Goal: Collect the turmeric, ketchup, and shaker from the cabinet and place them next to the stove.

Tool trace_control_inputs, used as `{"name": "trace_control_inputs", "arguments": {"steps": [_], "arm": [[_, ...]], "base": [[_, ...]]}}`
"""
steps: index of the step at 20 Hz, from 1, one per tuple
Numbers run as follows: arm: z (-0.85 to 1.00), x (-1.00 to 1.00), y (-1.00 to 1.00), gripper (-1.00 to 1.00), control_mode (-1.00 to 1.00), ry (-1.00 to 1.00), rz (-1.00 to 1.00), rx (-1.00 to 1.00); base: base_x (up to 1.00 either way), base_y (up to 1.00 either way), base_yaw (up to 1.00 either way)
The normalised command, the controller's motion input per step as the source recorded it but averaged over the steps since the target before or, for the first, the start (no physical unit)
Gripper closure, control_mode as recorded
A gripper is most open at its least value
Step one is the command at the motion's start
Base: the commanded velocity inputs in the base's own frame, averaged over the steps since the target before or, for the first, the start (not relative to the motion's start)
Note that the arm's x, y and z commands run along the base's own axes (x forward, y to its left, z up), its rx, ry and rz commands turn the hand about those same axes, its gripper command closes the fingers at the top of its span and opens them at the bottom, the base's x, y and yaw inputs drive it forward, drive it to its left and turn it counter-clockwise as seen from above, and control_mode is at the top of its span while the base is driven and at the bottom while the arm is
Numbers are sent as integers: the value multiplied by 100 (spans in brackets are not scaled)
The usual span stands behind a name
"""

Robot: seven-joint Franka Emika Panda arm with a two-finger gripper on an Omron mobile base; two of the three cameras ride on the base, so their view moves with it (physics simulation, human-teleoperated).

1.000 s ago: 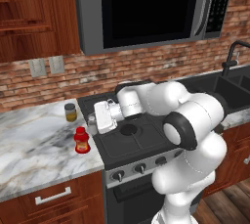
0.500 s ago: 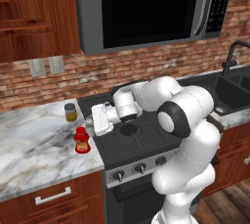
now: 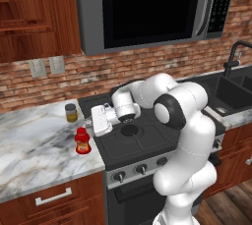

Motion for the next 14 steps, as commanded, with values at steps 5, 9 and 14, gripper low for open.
{"name": "trace_control_inputs", "arguments": {"steps": [5, 9, 14], "arm": [[-19, 13, 9, 100, -100, 0, 0, 0], [-19, 15, 11, 100, -100, 0, 0, 0], [-18, 15, 8, 100, -100, 0, 0, 0]], "base": [[0, 0, 0], [0, 0, 0], [0, 0, 0]]}}
